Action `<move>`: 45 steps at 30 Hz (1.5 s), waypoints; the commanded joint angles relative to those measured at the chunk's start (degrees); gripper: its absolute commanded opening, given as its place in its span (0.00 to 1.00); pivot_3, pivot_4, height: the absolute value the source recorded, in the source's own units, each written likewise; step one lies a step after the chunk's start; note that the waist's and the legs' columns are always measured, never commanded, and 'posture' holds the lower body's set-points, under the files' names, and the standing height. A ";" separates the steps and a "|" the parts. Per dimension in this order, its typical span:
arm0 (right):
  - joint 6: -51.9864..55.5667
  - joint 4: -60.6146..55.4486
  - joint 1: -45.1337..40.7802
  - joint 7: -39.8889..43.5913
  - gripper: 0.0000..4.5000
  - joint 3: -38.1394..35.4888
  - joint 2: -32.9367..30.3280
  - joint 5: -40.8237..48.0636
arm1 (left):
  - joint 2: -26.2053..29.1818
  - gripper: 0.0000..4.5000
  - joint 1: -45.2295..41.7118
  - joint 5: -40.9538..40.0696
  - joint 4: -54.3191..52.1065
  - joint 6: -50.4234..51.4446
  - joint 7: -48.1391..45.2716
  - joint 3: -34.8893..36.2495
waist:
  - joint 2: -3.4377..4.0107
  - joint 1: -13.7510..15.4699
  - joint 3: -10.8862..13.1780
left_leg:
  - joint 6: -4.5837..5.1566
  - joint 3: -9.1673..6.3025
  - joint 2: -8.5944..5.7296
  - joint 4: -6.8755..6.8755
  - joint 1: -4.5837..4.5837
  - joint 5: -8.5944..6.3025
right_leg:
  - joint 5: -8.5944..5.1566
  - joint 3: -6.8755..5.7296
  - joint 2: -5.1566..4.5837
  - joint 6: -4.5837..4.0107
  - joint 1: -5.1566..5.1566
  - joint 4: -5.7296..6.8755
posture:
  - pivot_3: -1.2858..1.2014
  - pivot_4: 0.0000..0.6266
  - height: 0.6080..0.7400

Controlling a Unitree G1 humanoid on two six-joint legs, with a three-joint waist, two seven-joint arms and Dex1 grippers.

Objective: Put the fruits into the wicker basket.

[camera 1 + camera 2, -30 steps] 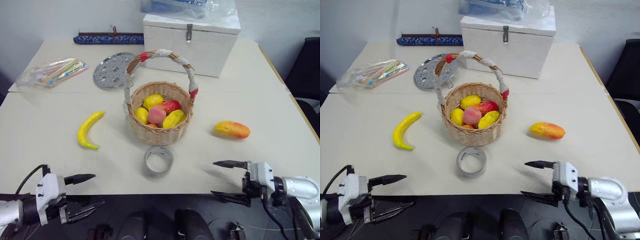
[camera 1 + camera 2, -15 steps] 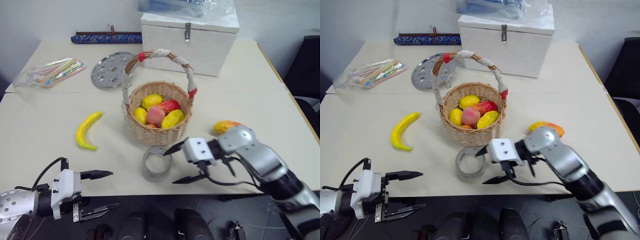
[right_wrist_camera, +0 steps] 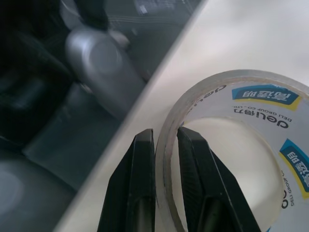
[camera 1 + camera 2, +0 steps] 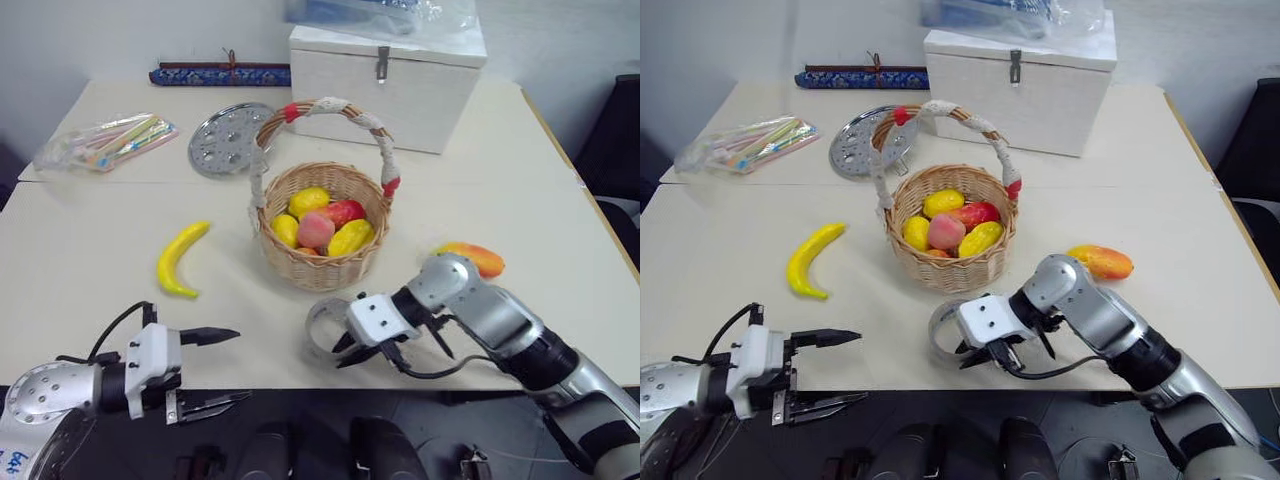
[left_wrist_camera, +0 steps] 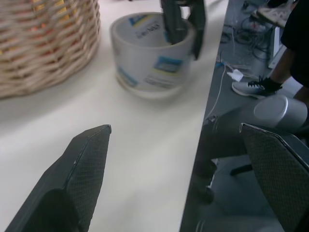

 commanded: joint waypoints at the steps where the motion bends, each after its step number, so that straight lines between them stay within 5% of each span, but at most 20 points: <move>1: 8.84 -8.58 4.90 0.09 0.07 -10.03 -6.16 10.02 | 0.29 1.00 -1.08 -0.61 -2.22 0.96 -0.79 -3.82 | 0.01 -0.07 0.00 | 0.05 -0.01 -0.02 0.01 -0.02 -0.03 | 0.00 0.00 -0.02 0.01 0.01 -0.03 | 0.52 0.24 1.00; 5: 21.84 -12.57 13.72 -2.38 0.07 -28.60 -18.15 20.34 | -1.29 1.00 -6.35 -0.73 -0.64 2.54 0.82 -8.02 | 0.08 -0.07 0.05 | 0.08 0.01 -0.01 0.01 -0.05 -0.05 | 0.01 -0.01 -0.04 0.02 0.01 -0.10 | 0.52 0.24 1.00; 10: 22.21 4.10 19.19 -5.01 0.07 -42.74 -31.25 14.53 | -5.62 1.00 -11.85 -1.59 0.12 3.80 4.21 -11.38 | 0.12 -0.13 0.06 | 0.07 0.04 -0.01 0.01 0.05 -0.03 | 0.03 0.00 -0.02 0.05 0.08 -0.02 | 0.52 0.24 1.00; 13: 14.39 20.40 18.40 -6.95 0.07 -43.12 -34.26 8.68 | -8.87 1.00 -14.96 -3.19 -0.18 5.41 7.23 -11.78 | 0.12 -0.11 0.07 | 0.10 0.13 -0.01 0.00 0.10 -0.01 | 0.03 0.03 0.01 0.05 0.13 -0.01 | 0.52 0.24 1.00; 19: -10.60 56.67 4.72 -16.17 0.07 -34.70 -27.51 -4.97 | -13.81 1.00 -19.92 -3.78 -0.12 5.72 13.04 -10.91 | 0.13 -0.41 0.06 | 0.06 0.35 -0.01 0.07 0.14 0.11 | 0.04 0.18 0.11 0.08 0.06 0.11 | 0.52 0.24 1.00; 25: -24.59 75.15 -2.03 -20.77 0.07 -33.94 -22.49 -8.83 | -13.97 1.00 -20.48 -5.00 -2.22 7.48 14.81 -10.72 | 0.24 -0.44 0.05 | -0.02 0.68 0.02 0.06 0.20 0.19 | 0.05 0.46 0.20 0.11 -0.10 0.25 | 0.52 0.24 1.00; 26: -24.99 76.07 -2.10 -19.87 0.15 -34.26 -22.74 -8.58 | -13.76 1.00 -20.26 -5.01 -2.41 7.60 15.10 -10.36 | 0.24 -0.37 0.05 | -0.02 0.68 0.02 0.08 0.19 0.19 | 0.06 0.45 0.20 0.12 -0.10 0.25 | 0.52 0.24 1.00; 34: -39.21 73.06 1.40 -17.86 0.73 -42.87 -24.87 -3.24 | -12.49 1.00 -16.47 -5.62 -1.21 7.64 15.13 -5.92 | 0.24 -0.21 0.05 | -0.01 0.65 0.01 0.13 0.16 0.18 | 0.09 0.44 0.17 0.18 -0.05 0.20 | 0.52 0.24 1.00; 37: -36.09 59.94 6.40 -12.94 0.95 -48.41 -22.21 5.66 | -11.27 1.00 -12.84 -5.04 -0.21 6.39 13.96 -2.52 | 0.25 -0.40 0.05 | -0.01 0.66 0.02 0.11 0.19 0.18 | 0.09 0.46 0.18 0.18 -0.04 0.20 | 0.52 0.24 1.00; 41: -21.65 28.77 18.33 -13.63 0.99 -50.30 -11.70 22.14 | -10.13 1.00 -7.00 -2.95 2.90 2.95 13.90 4.73 | 0.11 -0.82 -0.02 | -0.15 0.59 0.29 0.05 0.27 0.13 | 0.09 0.47 0.39 0.17 0.01 0.20 | 0.52 0.24 1.00; 45: -24.19 12.17 26.85 -14.16 0.99 -42.58 -2.23 20.60 | -12.84 1.00 -3.72 -4.26 5.21 1.29 18.83 14.28 | 0.14 -0.02 -0.01 | -0.19 0.49 0.33 0.06 0.23 0.10 | 0.09 0.44 0.41 0.17 -0.02 0.20 | 0.52 0.24 1.00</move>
